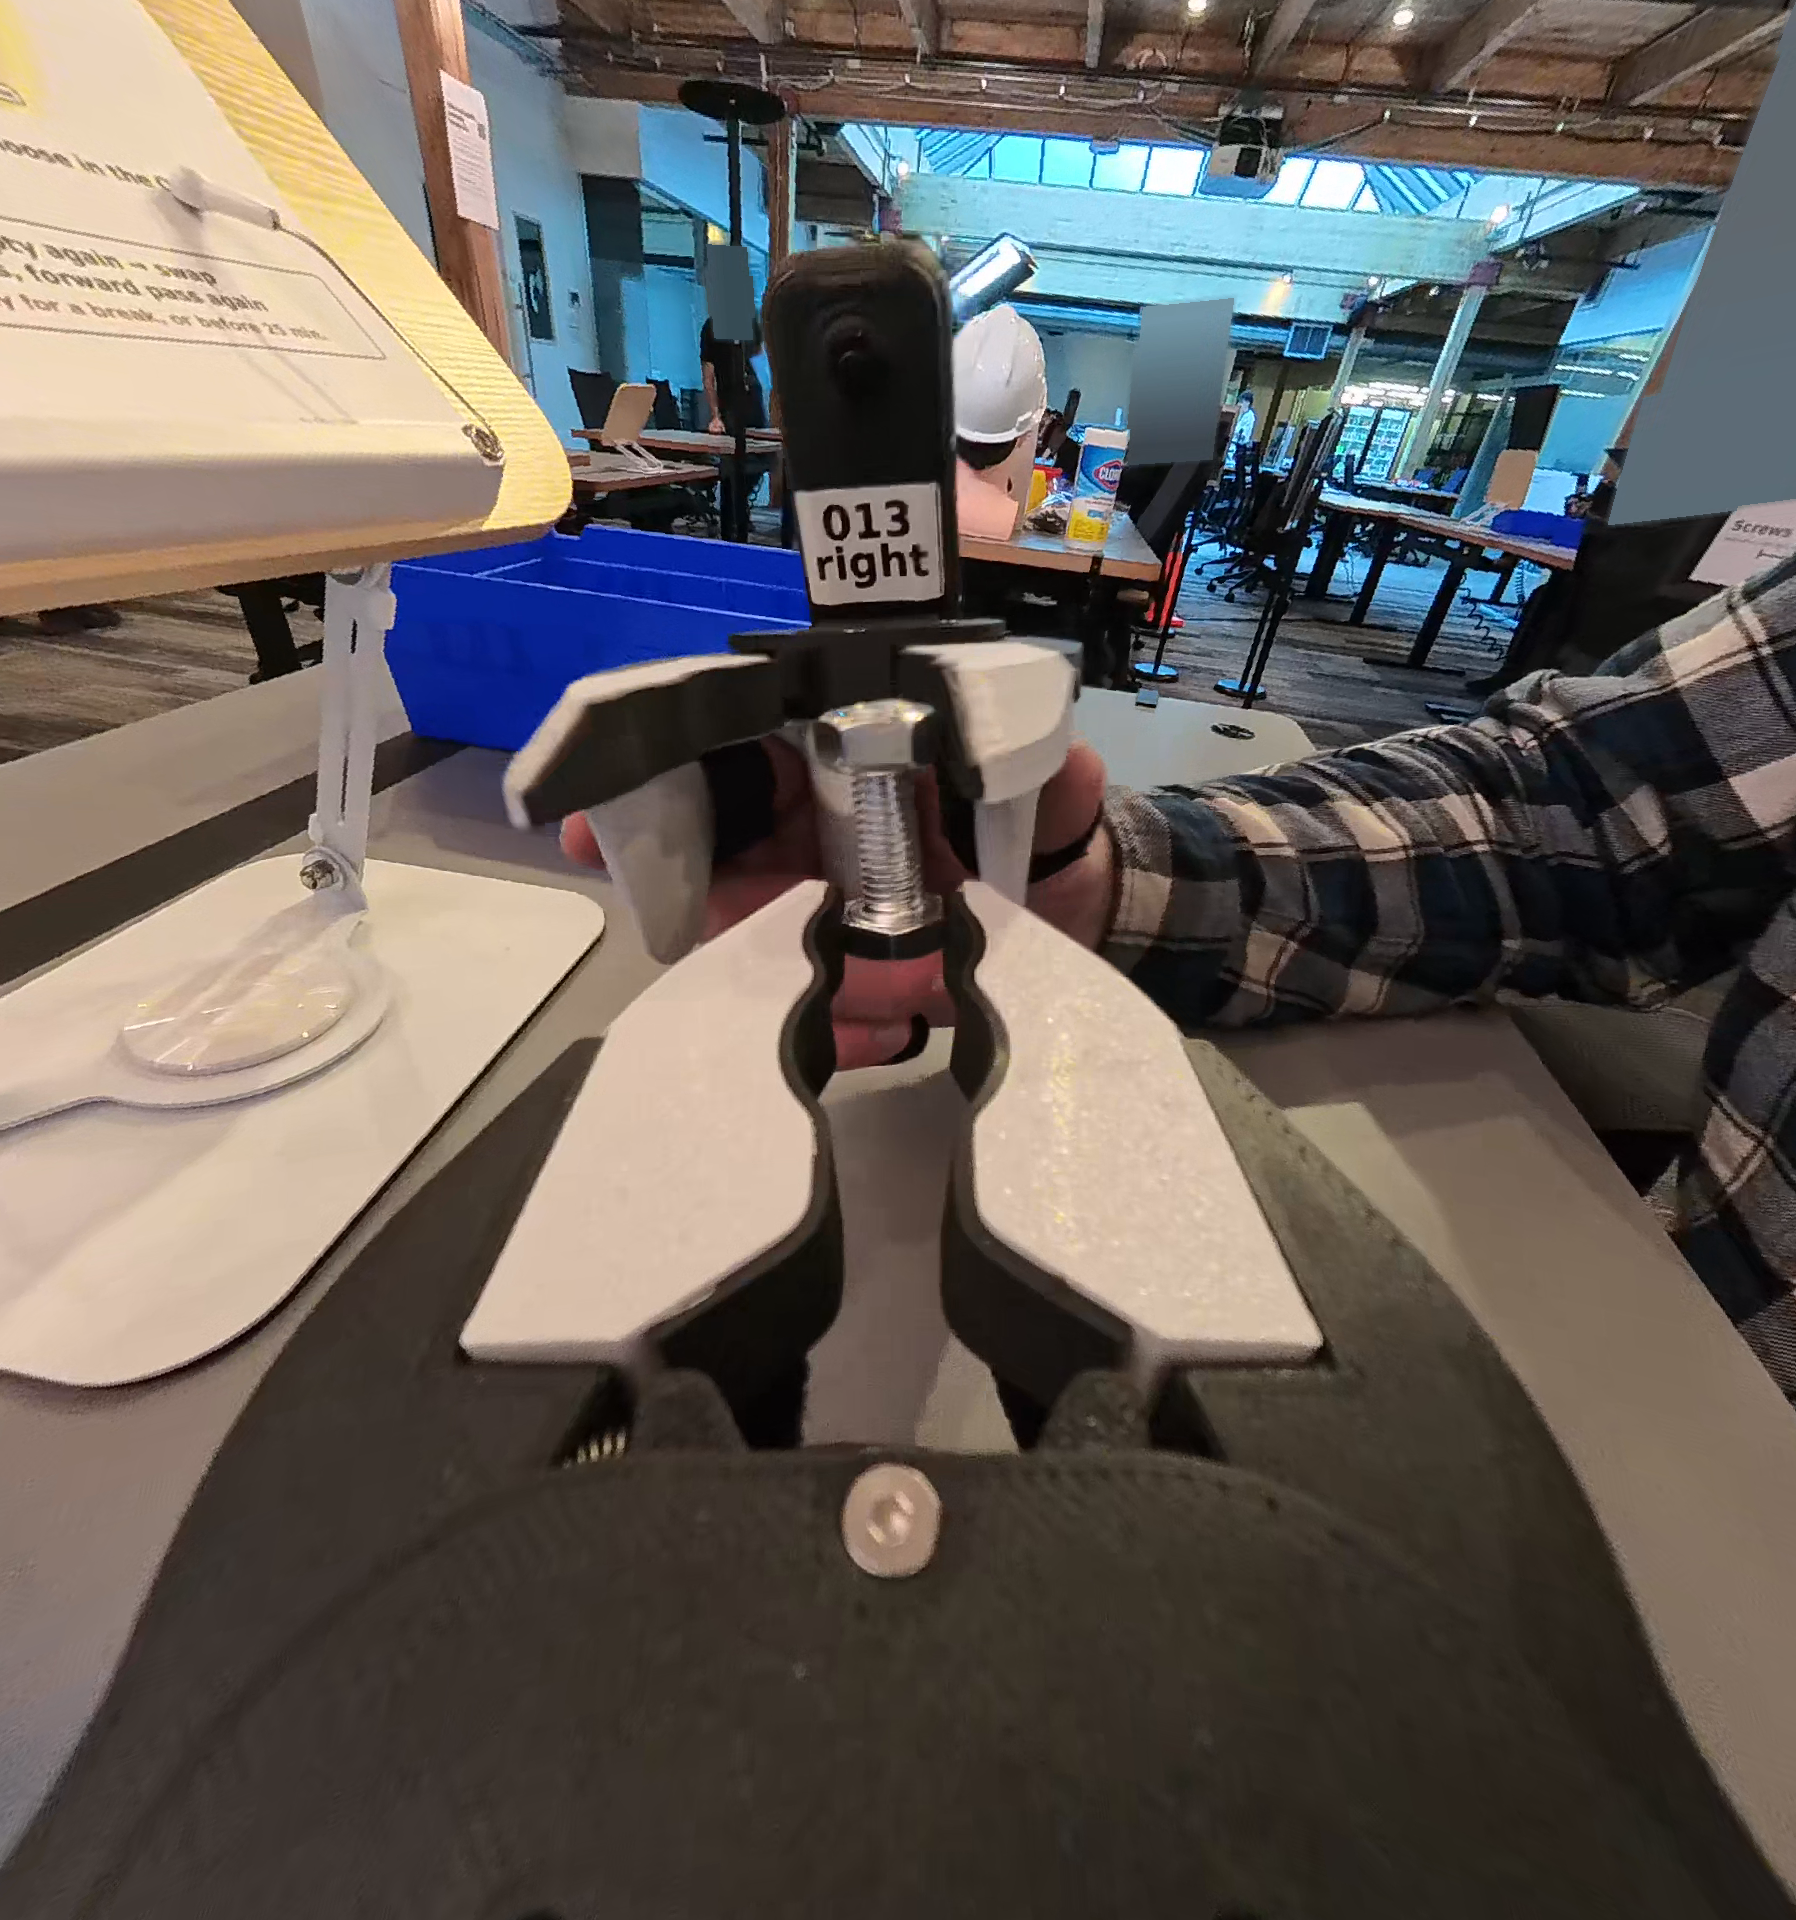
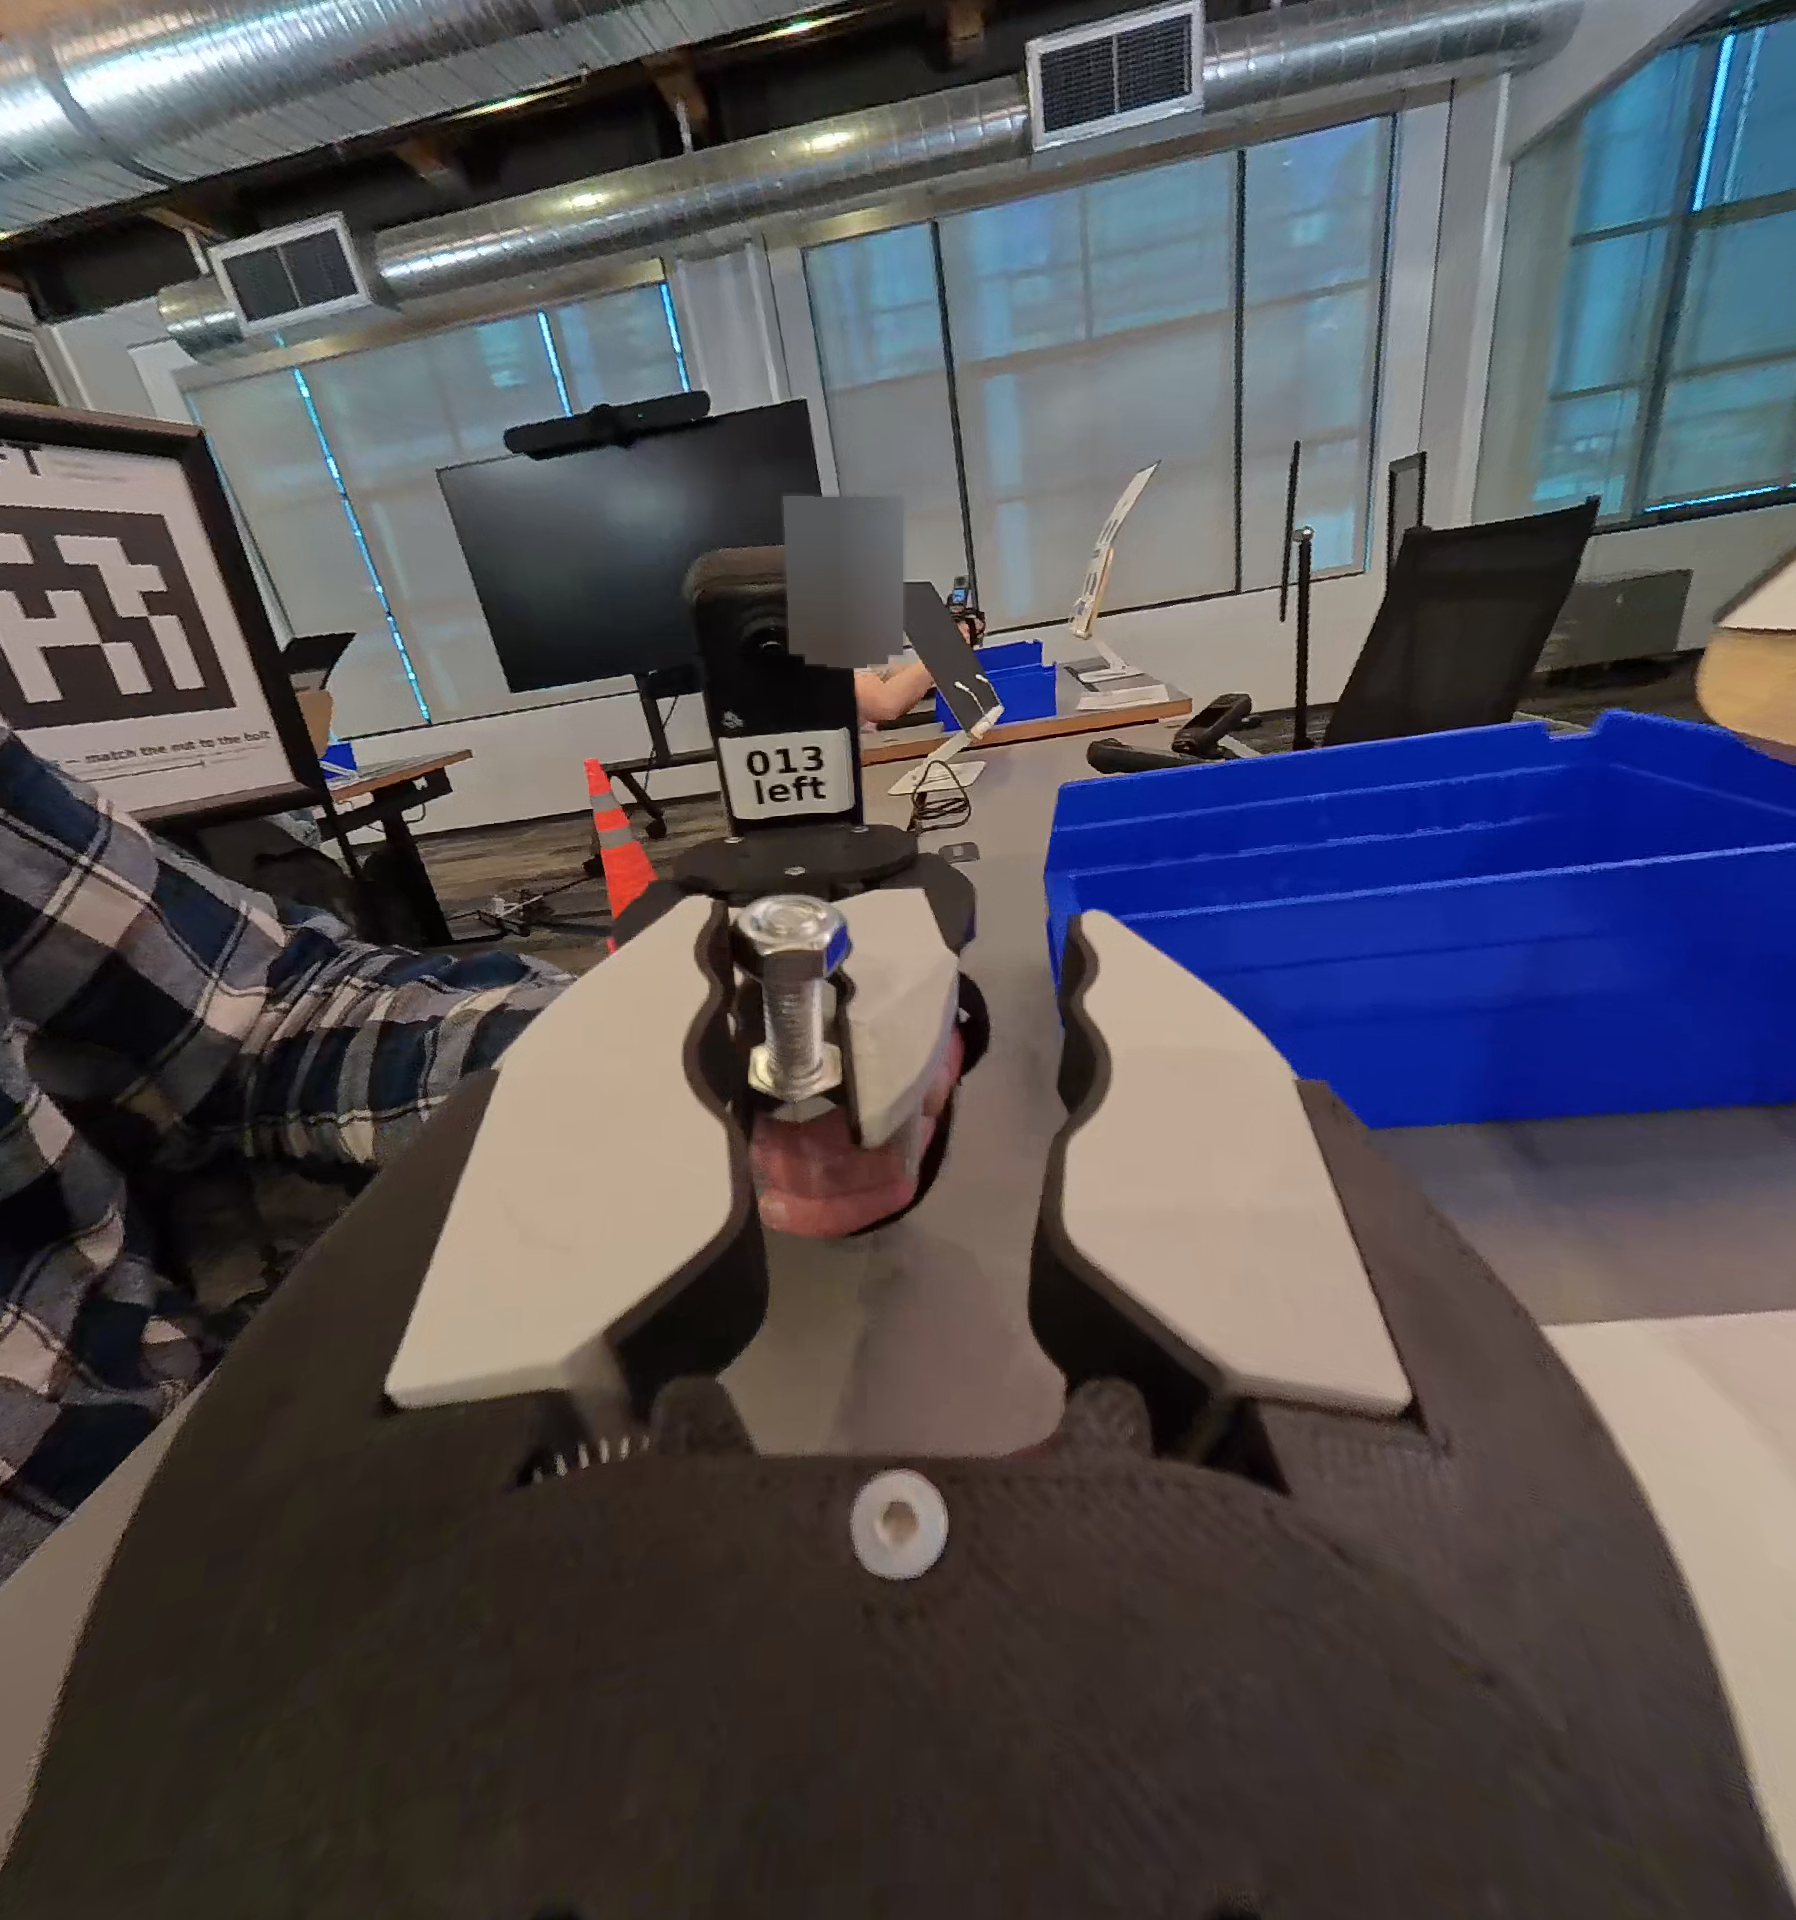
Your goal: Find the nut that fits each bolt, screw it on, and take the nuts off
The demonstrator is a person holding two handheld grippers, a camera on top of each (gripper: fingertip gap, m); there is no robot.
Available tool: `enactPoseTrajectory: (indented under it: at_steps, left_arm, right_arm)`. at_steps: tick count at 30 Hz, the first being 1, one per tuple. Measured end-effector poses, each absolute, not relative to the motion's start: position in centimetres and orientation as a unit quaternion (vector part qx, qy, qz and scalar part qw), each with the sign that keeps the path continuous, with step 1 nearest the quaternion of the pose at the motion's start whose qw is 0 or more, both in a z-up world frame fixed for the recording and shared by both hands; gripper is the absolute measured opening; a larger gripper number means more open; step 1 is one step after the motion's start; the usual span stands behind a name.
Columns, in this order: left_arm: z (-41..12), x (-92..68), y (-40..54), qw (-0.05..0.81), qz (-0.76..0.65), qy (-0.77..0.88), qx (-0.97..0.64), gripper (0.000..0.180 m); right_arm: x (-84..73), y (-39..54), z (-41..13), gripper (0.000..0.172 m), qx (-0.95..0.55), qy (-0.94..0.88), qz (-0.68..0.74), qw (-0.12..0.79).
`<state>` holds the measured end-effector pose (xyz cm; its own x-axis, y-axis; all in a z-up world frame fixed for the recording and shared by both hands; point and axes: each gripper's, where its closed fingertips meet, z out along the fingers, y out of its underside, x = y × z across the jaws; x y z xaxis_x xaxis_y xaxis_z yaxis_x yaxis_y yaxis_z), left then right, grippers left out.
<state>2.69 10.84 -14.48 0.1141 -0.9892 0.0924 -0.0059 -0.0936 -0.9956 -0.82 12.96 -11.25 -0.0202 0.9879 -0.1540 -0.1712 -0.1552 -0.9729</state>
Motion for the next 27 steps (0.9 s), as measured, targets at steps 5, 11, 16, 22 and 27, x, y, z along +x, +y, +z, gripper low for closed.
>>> enactPoseTrajectory:
  at_steps: [5, 11, 16, 22, 27]
  left_arm:
    - [-13.6, 1.8, 11.2, 0.512, -0.503, 0.434, -0.545, 0.018]
    - [-14.0, 1.9, 11.4, 0.509, -0.494, 0.436, -0.553, 0.018]
    - [-14.4, 2.2, 11.2, 0.505, -0.490, 0.442, -0.556, 0.018]
    - [-14.3, 2.3, 11.0, 0.505, -0.489, 0.446, -0.554, 0.018]
    - [-13.5, 1.5, 11.3, 0.517, -0.495, 0.433, -0.547, 0.018]
  right_arm:
    - [1.3, 15.6, -11.7, 0.056, -0.514, -0.382, 0.570, 0.515]
    - [2.0, 15.3, -10.8, 0.064, -0.495, -0.382, 0.587, 0.514]
    - [-0.3, 13.0, -10.8, 0.063, -0.482, -0.416, 0.589, 0.497]
    - [0.0, 13.8, -11.2, 0.064, -0.494, -0.403, 0.587, 0.498]
    - [1.9, 16.1, -11.6, 0.054, -0.515, -0.370, 0.580, 0.511]
